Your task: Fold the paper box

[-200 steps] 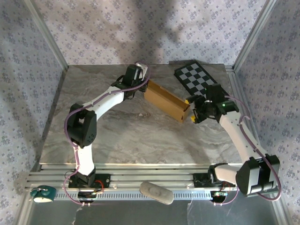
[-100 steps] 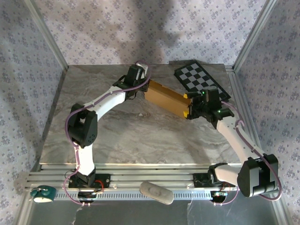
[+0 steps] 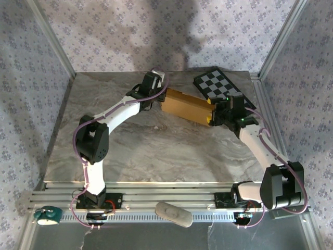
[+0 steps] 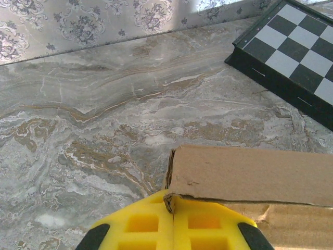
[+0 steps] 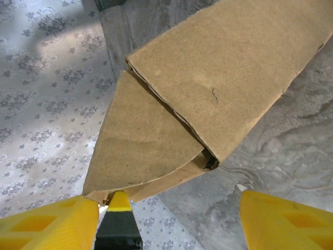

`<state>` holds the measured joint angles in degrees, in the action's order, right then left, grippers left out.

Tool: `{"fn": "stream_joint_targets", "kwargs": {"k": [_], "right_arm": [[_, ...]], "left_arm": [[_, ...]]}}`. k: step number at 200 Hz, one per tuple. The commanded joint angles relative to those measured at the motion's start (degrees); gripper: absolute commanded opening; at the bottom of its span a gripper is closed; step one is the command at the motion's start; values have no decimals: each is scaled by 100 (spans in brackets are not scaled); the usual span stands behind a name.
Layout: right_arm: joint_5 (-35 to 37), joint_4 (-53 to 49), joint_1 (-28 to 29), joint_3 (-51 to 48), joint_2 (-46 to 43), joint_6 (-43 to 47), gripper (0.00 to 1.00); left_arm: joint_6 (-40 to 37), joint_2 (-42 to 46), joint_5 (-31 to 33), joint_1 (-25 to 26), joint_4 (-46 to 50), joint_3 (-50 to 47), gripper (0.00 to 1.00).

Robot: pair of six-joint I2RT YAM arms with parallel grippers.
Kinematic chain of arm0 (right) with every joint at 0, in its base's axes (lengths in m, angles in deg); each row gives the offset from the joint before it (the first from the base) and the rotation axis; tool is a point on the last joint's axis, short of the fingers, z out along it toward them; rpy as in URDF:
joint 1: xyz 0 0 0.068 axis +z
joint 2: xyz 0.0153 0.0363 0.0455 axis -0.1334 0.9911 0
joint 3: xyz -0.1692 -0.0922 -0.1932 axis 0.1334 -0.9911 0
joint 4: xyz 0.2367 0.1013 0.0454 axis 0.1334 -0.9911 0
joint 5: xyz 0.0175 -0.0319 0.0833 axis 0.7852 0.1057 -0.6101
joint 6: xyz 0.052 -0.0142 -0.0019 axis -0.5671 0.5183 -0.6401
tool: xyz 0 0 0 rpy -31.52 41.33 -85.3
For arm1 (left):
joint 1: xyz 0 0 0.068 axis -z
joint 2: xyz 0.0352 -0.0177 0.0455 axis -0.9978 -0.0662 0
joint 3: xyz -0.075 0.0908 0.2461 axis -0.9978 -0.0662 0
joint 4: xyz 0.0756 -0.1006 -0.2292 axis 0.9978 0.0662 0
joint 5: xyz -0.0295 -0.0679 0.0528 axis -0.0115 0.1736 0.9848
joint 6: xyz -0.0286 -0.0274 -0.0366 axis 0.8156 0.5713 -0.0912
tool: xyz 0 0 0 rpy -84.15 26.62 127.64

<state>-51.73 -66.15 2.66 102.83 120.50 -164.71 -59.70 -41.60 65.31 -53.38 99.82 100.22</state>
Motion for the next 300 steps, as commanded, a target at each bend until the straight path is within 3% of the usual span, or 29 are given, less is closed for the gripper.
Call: {"fn": "stream_joint_targets", "kwargs": {"k": [1,52,139,193,251,300], "right_arm": [[93,-29,-90,332,128,221,75],[236,-210,44,642,74,358,83],[183,248,95,739,766,-61,85],[140,201,-35,798,995,78,83],[-211,317,-607,306,634,283,83],[-214,464,-677,182,605,251,74]], "left_arm": [[58,-325,-24,40,1043,-123,0],[194,-435,104,91,1149,56,0],[406,-433,297,151,1149,49,0],[406,-413,293,155,1158,58,0],[381,-424,293,159,1169,75,0],[423,-440,266,155,1175,102,0]]}}
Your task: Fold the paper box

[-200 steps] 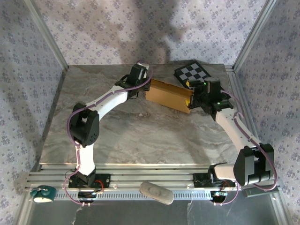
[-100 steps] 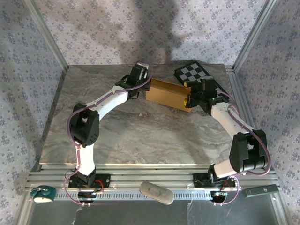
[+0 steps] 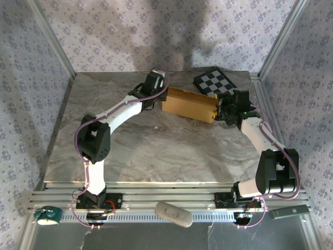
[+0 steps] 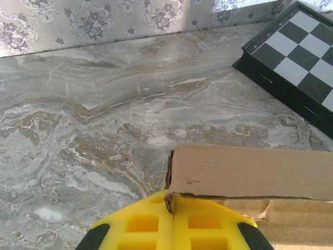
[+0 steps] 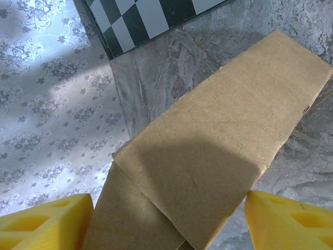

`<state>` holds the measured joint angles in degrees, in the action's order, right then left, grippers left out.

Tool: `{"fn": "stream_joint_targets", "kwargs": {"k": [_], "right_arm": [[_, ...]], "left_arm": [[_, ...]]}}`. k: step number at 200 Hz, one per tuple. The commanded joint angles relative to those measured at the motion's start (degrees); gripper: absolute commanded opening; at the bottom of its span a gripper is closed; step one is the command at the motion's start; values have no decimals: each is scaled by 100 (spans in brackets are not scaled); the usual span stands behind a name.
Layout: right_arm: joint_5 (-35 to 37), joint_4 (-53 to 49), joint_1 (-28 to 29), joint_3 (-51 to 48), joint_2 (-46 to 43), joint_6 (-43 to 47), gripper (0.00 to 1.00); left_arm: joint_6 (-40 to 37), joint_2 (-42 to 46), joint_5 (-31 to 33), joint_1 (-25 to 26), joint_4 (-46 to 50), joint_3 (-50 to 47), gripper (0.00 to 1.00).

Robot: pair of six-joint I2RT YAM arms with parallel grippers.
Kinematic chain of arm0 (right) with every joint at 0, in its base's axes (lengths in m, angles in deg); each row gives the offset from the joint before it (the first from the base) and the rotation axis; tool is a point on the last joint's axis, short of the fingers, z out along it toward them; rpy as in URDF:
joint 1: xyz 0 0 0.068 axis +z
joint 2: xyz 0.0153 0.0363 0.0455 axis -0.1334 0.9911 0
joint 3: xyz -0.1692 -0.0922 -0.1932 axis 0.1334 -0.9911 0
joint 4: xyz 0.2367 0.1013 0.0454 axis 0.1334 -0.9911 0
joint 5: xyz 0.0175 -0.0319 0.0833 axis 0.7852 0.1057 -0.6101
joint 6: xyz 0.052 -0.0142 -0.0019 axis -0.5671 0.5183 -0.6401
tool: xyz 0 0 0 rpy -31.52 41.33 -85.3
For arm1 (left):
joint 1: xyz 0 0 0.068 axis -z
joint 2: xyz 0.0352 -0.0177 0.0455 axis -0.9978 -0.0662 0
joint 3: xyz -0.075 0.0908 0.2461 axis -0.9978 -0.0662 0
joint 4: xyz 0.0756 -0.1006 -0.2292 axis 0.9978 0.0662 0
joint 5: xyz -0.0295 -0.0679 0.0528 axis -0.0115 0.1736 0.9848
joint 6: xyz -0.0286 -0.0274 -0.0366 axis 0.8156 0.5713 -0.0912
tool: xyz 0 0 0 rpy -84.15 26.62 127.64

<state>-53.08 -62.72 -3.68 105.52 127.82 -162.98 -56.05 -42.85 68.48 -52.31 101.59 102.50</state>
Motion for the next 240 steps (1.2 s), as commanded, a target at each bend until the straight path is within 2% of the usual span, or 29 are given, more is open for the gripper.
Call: {"fn": "stream_joint_targets", "kwargs": {"k": [1,31,112,115,123,126,131,134,195,210,216,240], "right_arm": [[-78,120,-45,-91,-126,78,74],[-71,95,-50,-118,-134,110,69],[-78,67,-51,-257,-170,201,68],[-76,52,-48,-261,-169,206,68],[-70,42,-49,-262,-170,224,68],[-72,48,-50,-262,-169,221,68],[-68,44,-51,-262,-170,220,67],[-64,46,-49,-259,-169,227,67],[-38,17,-30,-219,-101,224,67],[-42,6,-55,-186,-54,236,67],[-43,4,-64,-167,-30,253,66],[-71,11,-82,-89,82,275,66]], "left_arm": [[58,-315,-51,48,999,-126,0],[61,-255,-76,49,959,-182,0],[58,144,-77,61,690,-518,5],[46,161,-81,65,677,-535,13],[20,192,-83,74,654,-555,21],[10,201,-80,74,656,-556,33],[-14,212,-118,82,637,-563,60],[-32,212,-151,83,627,-557,64],[-126,307,-503,101,594,-591,72],[-122,359,-686,100,568,-618,76],[-118,377,-755,101,566,-626,83],[-135,441,-1063,94,632,-636,86]]}}
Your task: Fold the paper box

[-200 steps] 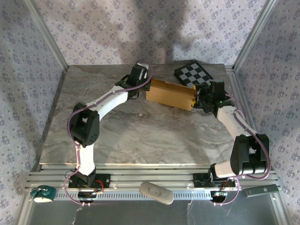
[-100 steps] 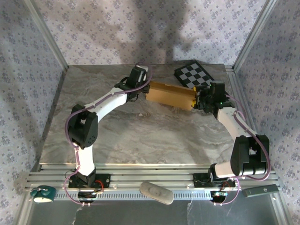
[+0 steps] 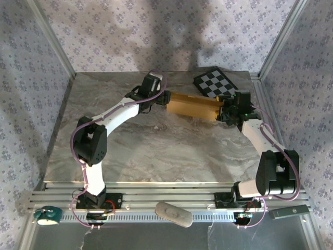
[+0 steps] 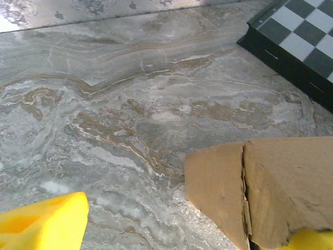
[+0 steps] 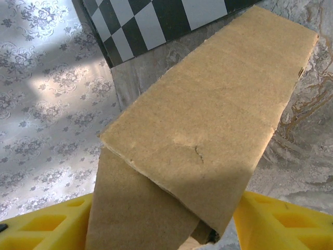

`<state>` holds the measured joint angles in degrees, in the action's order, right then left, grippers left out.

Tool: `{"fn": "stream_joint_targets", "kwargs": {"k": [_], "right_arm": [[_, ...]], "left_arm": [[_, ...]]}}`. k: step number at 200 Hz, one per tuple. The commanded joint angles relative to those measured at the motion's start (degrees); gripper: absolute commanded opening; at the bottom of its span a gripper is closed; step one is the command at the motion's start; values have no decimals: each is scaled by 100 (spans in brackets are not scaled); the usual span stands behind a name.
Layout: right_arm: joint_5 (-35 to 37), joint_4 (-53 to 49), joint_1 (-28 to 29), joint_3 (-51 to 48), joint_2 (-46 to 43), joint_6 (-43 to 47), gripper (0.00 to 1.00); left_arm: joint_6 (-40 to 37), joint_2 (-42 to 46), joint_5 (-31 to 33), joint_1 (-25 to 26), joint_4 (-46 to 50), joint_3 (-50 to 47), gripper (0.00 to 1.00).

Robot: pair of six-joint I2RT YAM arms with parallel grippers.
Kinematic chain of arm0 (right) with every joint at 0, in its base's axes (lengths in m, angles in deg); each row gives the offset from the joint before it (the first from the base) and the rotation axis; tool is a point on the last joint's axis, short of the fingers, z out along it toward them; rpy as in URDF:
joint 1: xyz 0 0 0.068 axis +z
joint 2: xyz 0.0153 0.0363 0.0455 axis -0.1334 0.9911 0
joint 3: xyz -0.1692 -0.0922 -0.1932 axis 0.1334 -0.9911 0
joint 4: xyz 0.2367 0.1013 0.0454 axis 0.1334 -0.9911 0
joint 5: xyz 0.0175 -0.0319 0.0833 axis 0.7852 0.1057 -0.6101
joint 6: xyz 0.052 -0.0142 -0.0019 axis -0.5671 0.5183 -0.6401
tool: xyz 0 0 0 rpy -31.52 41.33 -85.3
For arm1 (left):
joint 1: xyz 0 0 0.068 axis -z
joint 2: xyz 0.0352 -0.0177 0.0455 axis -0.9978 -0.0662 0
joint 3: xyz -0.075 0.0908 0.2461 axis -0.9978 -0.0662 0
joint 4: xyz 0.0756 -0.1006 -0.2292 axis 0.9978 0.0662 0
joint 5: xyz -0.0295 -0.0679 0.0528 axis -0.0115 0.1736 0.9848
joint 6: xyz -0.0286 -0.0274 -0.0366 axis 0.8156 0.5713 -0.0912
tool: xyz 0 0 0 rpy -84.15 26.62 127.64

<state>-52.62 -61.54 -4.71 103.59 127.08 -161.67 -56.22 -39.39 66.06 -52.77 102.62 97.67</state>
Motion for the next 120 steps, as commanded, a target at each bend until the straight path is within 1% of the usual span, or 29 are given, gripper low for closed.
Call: {"fn": "stream_joint_targets", "kwargs": {"k": [1,24,47,74,83,120], "right_arm": [[-116,-105,21,105,154,147,66],[-123,-85,-23,162,210,158,66],[-194,-132,-114,244,302,179,65],[-257,-239,-174,360,395,172,63],[-239,-272,-175,386,401,164,62],[-287,-362,-175,505,517,147,62]], "left_arm": [[-118,95,-824,139,537,-148,87],[-119,98,-1110,116,692,-53,90],[79,52,-1530,14,845,86,91],[111,60,-1856,-41,903,148,94],[89,67,-1958,-51,951,164,98],[100,303,-2327,-116,917,-21,99]]}}
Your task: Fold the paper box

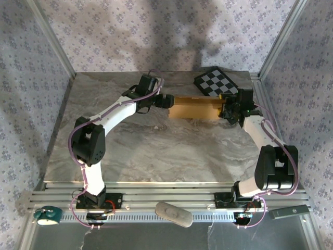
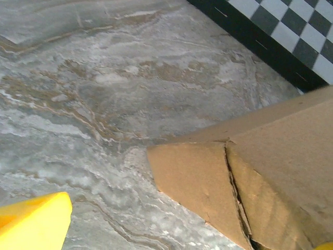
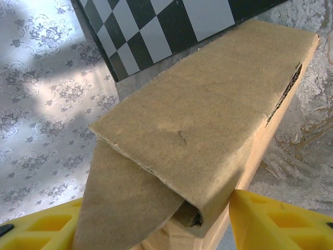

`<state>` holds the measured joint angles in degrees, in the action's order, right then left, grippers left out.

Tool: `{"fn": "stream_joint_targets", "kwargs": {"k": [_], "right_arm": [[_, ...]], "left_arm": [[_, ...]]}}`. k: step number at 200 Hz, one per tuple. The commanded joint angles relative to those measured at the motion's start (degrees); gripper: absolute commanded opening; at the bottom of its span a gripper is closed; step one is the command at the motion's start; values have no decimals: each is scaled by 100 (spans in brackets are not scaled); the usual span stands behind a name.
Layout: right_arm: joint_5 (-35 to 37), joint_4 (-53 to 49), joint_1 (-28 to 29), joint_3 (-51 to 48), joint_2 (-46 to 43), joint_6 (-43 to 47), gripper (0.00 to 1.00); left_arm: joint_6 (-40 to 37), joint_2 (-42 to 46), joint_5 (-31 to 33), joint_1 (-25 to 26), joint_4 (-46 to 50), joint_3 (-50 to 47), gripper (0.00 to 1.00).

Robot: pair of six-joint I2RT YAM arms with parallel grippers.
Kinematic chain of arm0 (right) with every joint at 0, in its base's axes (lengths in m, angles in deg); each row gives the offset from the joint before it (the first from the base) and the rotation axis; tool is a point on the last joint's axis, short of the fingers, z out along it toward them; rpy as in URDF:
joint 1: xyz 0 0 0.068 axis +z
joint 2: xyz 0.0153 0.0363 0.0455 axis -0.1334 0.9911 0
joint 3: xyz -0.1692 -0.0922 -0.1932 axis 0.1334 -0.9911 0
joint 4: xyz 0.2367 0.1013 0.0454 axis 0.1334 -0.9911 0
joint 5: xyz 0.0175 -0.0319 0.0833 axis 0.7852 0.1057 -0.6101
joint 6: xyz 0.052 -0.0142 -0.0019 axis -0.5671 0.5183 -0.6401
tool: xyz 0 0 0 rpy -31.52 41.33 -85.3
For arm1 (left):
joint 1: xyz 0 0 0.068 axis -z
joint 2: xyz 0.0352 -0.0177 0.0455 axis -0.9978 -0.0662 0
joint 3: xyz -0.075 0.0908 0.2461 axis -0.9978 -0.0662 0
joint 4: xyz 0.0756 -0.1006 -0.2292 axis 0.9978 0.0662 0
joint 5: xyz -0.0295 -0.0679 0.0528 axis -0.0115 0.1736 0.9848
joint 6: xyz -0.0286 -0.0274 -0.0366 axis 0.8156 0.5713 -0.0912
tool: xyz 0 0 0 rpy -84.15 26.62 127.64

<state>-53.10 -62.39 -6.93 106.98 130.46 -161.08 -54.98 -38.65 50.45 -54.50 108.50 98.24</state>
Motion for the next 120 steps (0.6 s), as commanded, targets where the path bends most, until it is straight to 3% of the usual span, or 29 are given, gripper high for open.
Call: {"fn": "stream_joint_targets", "kwargs": {"k": [1,52,79,100,120], "right_arm": [[-245,-279,44,169,180,89,62],[-245,-395,65,275,279,64,61],[-234,-404,76,277,303,57,61],[-248,-404,73,269,321,66,61],[-234,-421,76,260,311,77,61]], "left_arm": [[-24,244,-782,47,323,-91,99],[615,1002,-1193,-171,-45,-738,99],[1554,1427,-970,-350,-455,-1165,100],[2496,1424,-400,-464,-73,-828,100],[3242,1030,-435,-601,482,-138,100]]}}
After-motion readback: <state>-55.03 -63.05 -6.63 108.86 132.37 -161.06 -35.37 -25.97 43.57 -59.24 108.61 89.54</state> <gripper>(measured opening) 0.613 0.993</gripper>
